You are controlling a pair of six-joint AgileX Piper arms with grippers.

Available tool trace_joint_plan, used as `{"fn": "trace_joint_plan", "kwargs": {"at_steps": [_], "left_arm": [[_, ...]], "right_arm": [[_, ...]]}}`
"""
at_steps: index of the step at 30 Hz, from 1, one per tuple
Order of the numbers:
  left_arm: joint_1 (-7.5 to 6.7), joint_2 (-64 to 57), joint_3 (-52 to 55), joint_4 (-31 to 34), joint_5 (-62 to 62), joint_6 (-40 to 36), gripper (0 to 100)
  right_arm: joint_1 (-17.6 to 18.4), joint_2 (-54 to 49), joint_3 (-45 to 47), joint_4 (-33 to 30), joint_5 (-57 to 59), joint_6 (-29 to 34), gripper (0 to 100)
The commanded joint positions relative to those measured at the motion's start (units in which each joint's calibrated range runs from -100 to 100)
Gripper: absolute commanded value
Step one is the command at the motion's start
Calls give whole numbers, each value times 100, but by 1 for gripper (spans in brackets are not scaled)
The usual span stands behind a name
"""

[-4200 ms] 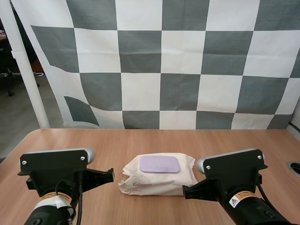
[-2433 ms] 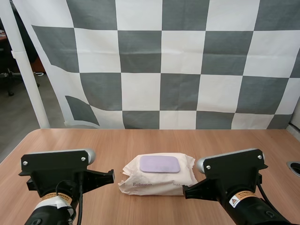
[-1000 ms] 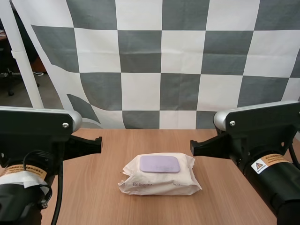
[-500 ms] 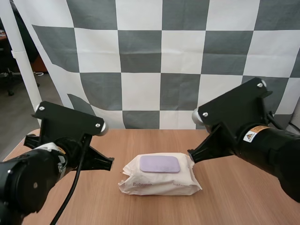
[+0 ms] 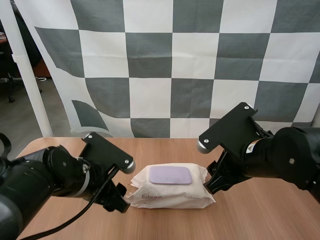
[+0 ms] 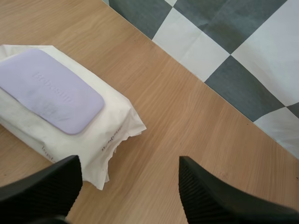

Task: Open the wet wipes lid

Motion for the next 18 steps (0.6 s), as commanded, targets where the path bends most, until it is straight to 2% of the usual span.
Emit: {"fn": "trace_joint_plan", "kwargs": {"at_steps": [1, 3, 5, 12, 18], "left_arm": [[0, 20, 427, -866, -527, 2456, 100], [0, 20, 533, -1658, -381, 3095, 100], [0, 20, 589, -2178, -189, 3598, 100], [0, 85, 895, -3416, -314, 4987, 100], [0, 1070, 1002, -4473, -653, 5949, 100]], "right_arm": [[2, 12, -10, 6, -116, -27, 100], [2, 12, -10, 6, -158, -57, 100], [2, 12, -10, 17, -158, -57, 100], [2, 56, -10, 602, -158, -507, 100], [2, 564, -10, 698, -181, -824, 100]]}}
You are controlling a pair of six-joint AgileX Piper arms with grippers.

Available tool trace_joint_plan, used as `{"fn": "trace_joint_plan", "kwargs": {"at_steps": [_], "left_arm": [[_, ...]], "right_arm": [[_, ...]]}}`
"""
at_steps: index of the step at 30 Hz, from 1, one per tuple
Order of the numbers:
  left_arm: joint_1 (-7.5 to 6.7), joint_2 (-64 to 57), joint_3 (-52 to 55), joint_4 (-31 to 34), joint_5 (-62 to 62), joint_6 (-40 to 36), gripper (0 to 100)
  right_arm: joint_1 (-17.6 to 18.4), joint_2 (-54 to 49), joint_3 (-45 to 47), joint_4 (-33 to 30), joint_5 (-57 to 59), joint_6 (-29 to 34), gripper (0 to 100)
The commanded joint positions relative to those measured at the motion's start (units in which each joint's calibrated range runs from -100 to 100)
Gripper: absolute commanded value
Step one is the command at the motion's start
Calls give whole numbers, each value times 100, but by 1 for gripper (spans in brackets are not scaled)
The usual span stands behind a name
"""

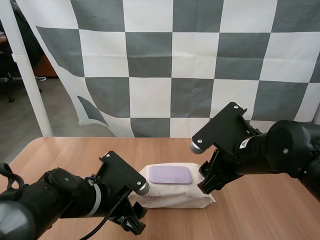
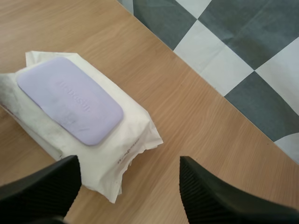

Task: Open the wet wipes lid

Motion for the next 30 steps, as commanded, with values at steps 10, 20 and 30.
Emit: {"fn": "trace_joint_plan", "kwargs": {"at_steps": [10, 20, 30], "left_arm": [[0, 2737, -723, -2281, 375, 3652, 100], [0, 3897, -1130, -2310, 773, 3652, 32], [0, 3999, -1618, -2814, 2093, 3652, 0]], "right_arm": [[2, 620, -10, 735, -174, -844, 100], [2, 620, -10, 1190, 255, -1505, 100], [2, 620, -10, 1489, 519, -2199, 100]]}}
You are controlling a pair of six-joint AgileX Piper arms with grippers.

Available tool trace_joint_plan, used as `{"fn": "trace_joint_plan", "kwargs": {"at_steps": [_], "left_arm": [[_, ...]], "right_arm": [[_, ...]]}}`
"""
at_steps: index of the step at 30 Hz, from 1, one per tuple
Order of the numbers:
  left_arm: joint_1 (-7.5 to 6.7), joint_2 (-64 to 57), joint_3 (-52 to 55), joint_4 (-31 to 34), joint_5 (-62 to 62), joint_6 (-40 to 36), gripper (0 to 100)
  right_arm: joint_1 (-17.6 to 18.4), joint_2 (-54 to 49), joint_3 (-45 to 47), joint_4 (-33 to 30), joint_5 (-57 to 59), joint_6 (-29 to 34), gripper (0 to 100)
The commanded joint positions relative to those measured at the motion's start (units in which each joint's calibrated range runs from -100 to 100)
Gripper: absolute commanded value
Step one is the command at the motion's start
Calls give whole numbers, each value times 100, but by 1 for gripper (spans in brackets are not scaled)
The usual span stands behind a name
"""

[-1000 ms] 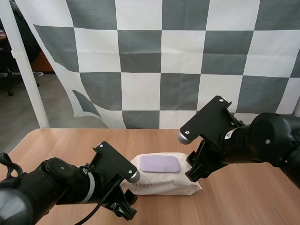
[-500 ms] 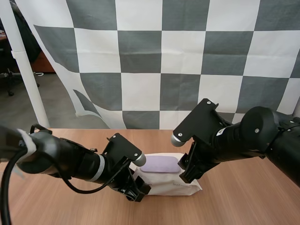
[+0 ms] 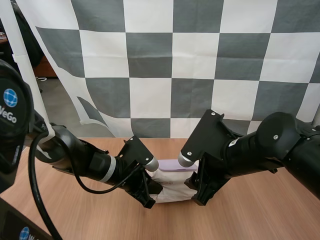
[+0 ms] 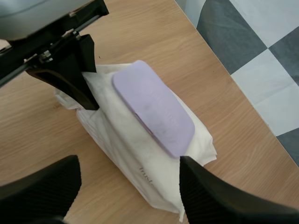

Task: Open the wet wipes lid

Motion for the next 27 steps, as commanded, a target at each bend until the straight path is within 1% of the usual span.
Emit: {"fn": "trace_joint_plan", "kwargs": {"at_steps": [1, 4, 7, 13, 15, 23, 25, 27], "left_arm": [[0, 0, -31, -57, 180, 93, 0], [0, 0, -30, -24, 180, 93, 0], [0, 0, -30, -10, 180, 93, 0], [0, 0, -30, 26, 180, 93, 0], [0, 0, -30, 84, 180, 93, 0], [0, 0, -30, 139, 194, 93, 0], [0, 0, -30, 138, 216, 93, 0], [0, 0, -30, 169, 260, 93, 0]], "right_arm": [[2, 14, -10, 156, -2, -234, 100], [2, 201, -10, 361, -1, -656, 100], [2, 467, -10, 433, -68, -1119, 100], [2, 904, -10, 618, -941, -1707, 100], [2, 1050, -10, 686, -1064, -1929, 100], [2, 1710, -10, 874, -1742, -2483, 100], [2, 1835, -10, 1000, -1864, -2657, 100], [2, 1899, -10, 1138, -1967, -2687, 100]]}}
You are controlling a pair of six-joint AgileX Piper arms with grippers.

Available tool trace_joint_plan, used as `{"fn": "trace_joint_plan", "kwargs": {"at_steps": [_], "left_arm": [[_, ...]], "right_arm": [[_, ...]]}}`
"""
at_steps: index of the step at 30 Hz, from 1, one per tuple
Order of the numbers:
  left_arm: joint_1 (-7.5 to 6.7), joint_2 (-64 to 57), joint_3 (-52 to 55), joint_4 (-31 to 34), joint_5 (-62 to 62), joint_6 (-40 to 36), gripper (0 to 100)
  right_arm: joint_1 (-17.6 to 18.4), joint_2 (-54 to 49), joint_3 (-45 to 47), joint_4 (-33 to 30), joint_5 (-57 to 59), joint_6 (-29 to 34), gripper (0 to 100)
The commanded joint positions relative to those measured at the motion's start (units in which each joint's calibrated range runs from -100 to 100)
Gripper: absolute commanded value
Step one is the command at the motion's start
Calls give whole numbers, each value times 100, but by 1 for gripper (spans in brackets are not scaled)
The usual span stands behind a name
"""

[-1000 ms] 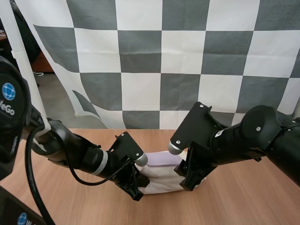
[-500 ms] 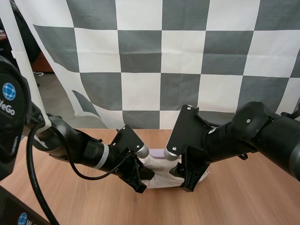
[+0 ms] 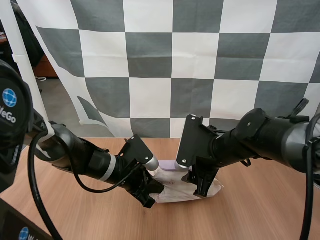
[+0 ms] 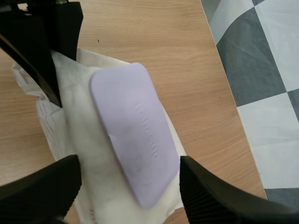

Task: Open the wet wipes lid

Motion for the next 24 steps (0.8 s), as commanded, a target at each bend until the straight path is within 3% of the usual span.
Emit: {"fn": "trace_joint_plan", "kwargs": {"at_steps": [1, 5, 6, 10, 13, 15, 21, 24], "left_arm": [[0, 0, 2, 30, 73, 84, 0], [0, 6, 2, 53, 90, 84, 0], [0, 6, 2, 53, 90, 84, 0], [0, 6, 2, 78, 90, 84, 0], [0, 6, 2, 88, 107, 84, 0], [0, 6, 2, 93, 152, 84, 0], [0, 6, 2, 160, 246, 84, 0], [0, 6, 2, 171, 244, 84, 0]], "right_arm": [[4, 38, -10, 176, -82, -24, 100], [84, 55, -10, 190, -114, -24, 100], [114, 55, -10, 190, -173, -24, 95], [136, 55, -10, 190, -313, -24, 64], [136, 55, -10, 190, -297, -24, 33], [136, 55, -10, 190, -297, -24, 21], [136, 55, -10, 236, -347, -24, 17], [136, 55, -10, 237, -382, -24, 0]]}}
